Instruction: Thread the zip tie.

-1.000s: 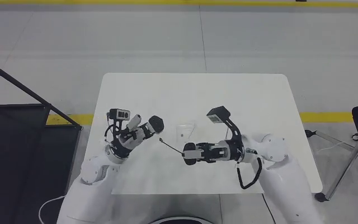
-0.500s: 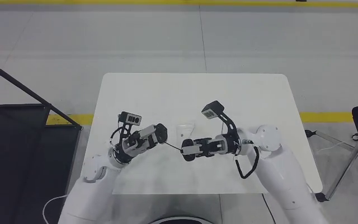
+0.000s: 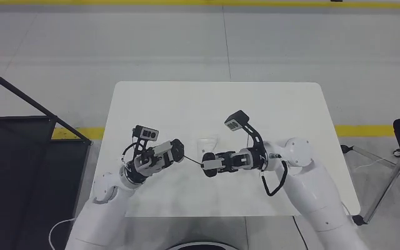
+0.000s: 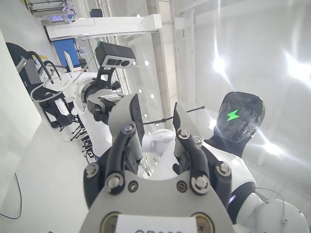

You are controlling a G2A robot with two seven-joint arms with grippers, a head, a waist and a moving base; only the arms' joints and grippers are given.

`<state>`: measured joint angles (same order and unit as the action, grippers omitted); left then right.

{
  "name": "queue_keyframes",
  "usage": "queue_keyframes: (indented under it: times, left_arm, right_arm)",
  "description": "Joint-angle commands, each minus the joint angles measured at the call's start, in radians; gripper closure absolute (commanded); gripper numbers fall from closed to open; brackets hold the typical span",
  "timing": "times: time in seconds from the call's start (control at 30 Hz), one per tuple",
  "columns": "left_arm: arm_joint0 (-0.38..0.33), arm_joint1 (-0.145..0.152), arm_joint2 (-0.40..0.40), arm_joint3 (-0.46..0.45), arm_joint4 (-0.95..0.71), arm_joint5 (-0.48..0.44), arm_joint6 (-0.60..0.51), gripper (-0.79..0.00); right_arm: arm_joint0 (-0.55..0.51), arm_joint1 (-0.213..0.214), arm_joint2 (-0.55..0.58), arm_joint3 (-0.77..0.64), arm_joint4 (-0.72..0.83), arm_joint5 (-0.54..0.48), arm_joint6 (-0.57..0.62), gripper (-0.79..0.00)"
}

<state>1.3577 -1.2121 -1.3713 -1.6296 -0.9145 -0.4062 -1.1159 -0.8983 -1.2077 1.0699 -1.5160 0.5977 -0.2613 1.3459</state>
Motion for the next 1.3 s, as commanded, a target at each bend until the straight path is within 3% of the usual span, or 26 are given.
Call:
queue_keyframes:
  times: [0.0, 0.97, 1.13, 1.27]
  left_arm:
    - [0.001, 0.000, 0.001, -0.001, 0.001, 0.001, -0.003, -0.323]
    - [-0.004, -0.002, 0.004, 0.009, -0.021, 0.009, -0.043, -0.166]
    - [-0.007, -0.003, 0.008, 0.011, -0.020, 0.008, -0.048, 0.000]
    - [-0.009, -0.004, 0.008, 0.013, -0.020, 0.007, -0.050, 0.000]
  right_arm:
    - [0.001, 0.000, -0.001, 0.001, 0.002, 0.001, -0.003, 0.000]
    - [0.005, 0.004, -0.006, 0.005, 0.014, 0.007, -0.010, 0.000]
    - [0.006, 0.005, -0.006, 0.005, 0.014, 0.008, -0.009, 0.000]
    - [0.006, 0.006, -0.006, 0.006, 0.016, 0.010, -0.009, 0.000]
